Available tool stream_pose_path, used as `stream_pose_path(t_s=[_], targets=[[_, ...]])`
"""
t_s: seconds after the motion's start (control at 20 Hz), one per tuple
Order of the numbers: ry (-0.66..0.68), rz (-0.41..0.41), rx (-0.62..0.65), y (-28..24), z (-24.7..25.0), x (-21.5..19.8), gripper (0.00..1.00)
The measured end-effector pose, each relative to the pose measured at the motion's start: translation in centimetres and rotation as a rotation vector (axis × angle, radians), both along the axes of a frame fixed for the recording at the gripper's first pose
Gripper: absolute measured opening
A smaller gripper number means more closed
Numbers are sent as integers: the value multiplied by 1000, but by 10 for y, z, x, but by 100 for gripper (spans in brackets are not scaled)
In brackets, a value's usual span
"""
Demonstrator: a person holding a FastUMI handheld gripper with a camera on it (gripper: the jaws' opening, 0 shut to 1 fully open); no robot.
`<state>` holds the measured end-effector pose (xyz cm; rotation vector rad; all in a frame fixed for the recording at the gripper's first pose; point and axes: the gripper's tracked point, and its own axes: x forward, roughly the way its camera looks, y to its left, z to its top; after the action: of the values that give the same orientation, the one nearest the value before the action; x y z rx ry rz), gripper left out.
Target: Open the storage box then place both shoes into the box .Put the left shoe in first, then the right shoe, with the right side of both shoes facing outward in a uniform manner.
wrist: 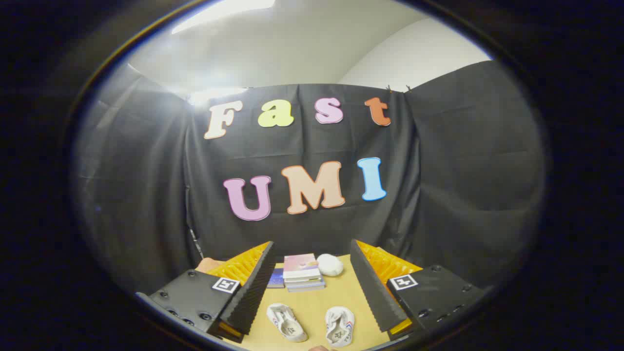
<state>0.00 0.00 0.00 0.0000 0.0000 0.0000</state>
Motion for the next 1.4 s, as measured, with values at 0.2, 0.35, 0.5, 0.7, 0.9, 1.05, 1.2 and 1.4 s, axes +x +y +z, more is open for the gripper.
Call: stream_pose_path(t_s=[0.2,0.35,0.5,0.7,0.9,1.05,1.2,1.4], targets=[[1,35,-26,17,3,-1,99],[4,57,-38,27,8,2,99],[11,64,-61,32,8,7,99],[24,68,-63,33,6,11,99],[28,58,-62,27,5,14,99],[30,55,-50,25,4,15,99],[36,54,-35,25,0,16,99],[46,46,12,27,-6,21,99]])
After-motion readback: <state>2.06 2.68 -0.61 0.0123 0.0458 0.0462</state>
